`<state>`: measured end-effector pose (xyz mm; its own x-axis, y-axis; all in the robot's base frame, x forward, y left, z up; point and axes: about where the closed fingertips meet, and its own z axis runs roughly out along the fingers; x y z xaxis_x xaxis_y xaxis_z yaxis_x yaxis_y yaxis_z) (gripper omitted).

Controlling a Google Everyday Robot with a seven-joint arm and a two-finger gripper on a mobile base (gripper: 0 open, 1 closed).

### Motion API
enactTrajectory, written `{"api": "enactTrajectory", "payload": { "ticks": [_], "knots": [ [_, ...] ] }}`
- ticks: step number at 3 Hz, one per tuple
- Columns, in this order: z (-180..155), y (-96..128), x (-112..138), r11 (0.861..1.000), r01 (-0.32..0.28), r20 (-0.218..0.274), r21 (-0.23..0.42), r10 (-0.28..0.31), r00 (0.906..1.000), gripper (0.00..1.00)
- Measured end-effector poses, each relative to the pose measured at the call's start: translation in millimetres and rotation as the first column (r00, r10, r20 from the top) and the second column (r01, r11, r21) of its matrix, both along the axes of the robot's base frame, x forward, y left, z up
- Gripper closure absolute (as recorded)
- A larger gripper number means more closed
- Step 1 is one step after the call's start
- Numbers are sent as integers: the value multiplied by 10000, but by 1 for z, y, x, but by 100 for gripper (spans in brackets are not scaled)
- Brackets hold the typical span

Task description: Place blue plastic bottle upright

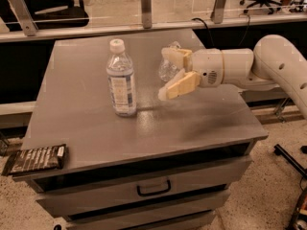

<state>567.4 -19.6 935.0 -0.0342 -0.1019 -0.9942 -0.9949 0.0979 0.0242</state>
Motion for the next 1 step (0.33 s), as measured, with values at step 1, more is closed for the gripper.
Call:
{"api": "enactTrajectory", "payload": {
  "ticks": [1],
  "knots": [
    [0,-1,0,10000,30,-53,-46,-30,10000,0]
  ]
}}
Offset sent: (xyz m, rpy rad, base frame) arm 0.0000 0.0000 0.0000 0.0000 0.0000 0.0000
